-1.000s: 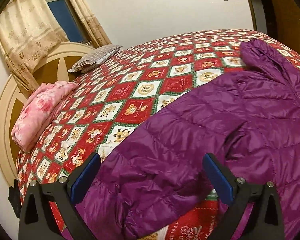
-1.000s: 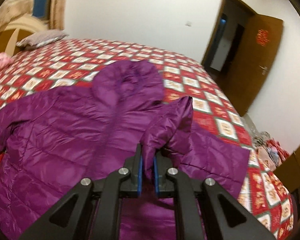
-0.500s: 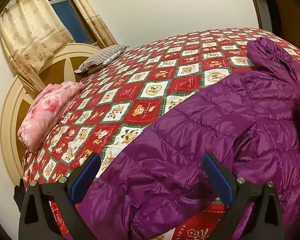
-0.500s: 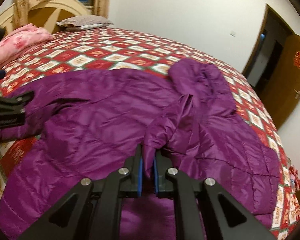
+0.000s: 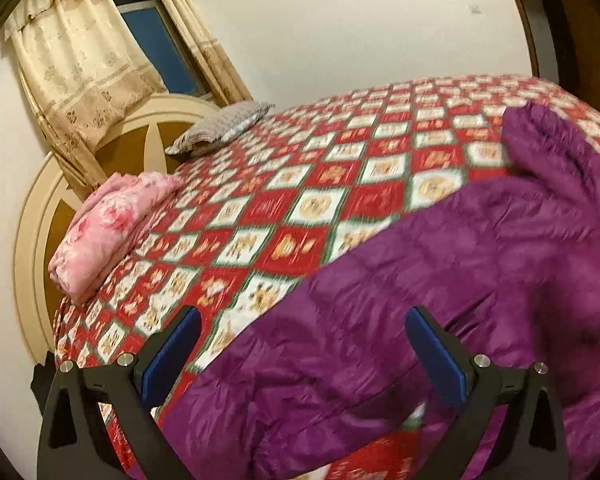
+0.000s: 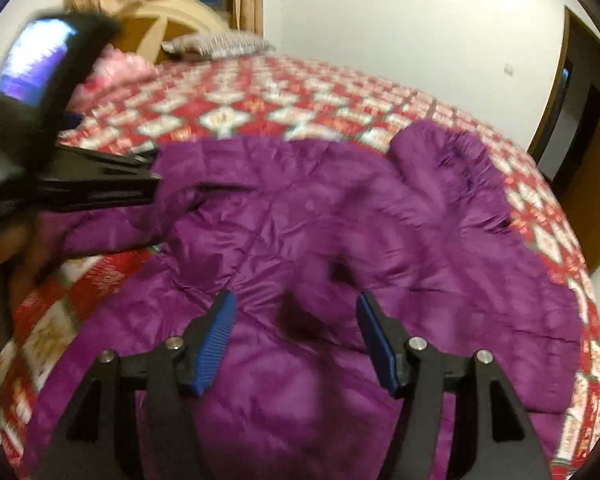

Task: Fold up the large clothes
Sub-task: 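Lift the held sleeve and lay it across the jacket body with the right gripper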

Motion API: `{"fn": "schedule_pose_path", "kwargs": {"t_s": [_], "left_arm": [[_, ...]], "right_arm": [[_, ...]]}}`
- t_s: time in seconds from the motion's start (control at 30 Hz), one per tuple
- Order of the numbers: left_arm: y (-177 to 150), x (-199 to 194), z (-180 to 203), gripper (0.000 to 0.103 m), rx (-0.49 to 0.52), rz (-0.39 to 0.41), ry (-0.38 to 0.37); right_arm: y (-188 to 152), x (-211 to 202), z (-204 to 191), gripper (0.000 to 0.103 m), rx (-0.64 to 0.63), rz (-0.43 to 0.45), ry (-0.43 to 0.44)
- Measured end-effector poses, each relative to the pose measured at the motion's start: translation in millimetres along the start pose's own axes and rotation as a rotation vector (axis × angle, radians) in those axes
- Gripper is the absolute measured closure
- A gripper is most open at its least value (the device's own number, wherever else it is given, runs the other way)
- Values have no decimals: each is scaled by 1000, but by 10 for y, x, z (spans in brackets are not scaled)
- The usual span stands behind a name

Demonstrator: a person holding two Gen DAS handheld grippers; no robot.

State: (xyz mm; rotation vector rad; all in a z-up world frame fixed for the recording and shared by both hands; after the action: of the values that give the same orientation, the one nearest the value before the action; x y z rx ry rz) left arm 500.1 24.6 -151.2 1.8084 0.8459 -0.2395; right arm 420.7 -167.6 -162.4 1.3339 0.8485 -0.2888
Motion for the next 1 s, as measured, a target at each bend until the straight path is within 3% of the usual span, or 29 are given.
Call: {"fn": "schedule_pose_path", "kwargs": {"t_s": [0.1, 0.13, 0.2, 0.27, 0.33, 0.4, 0.47, 0.6, 0.9, 1.0], "left_arm": [[173, -209, 266, 1, 2, 40, -51], [222, -298, 417, 1, 14, 55, -72], [281, -425, 690, 1, 41, 78, -107], [287, -462, 989, 1, 72, 72, -143], [213, -374, 1282, 1, 138, 63, -95], [91, -220, 1471, 1, 208, 53, -18], [-74, -22, 1572, 1, 263, 20, 45], [-238, 105, 1488, 1, 234, 17, 54], [-280, 143, 1443, 1, 200, 20, 36], [-176, -50, 1222, 1, 105, 13, -39]], "right_arm": [[-26, -313, 531, 44, 105, 46, -54], [-53, -414, 875, 50, 184, 64, -97], [-159, -529, 1548, 72, 347, 82, -207], [-288, -597, 2080, 76, 477, 94, -295], [-450, -580, 2527, 77, 566, 82, -361], [-581, -472, 2728, 78, 600, 48, -372], [-713, -277, 2790, 78, 606, -3, -353], [-880, 65, 2622, 79, 545, -65, -308], [-1024, 161, 2640, 79, 501, -54, -340], [-1001, 34, 2623, 80, 497, -67, -355]]}}
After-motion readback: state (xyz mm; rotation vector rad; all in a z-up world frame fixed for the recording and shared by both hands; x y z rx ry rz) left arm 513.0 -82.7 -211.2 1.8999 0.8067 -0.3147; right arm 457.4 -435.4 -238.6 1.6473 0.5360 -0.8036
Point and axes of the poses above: each gripper's, at about its wrist camera, not at the fingertips, and x roughly the way its jaws point, z to its right, y to its top, the point moved 4 cm from there along x, roughly the way its jaws point, and after that the axes turned 5 degrees about y, right-handed, at the moved point
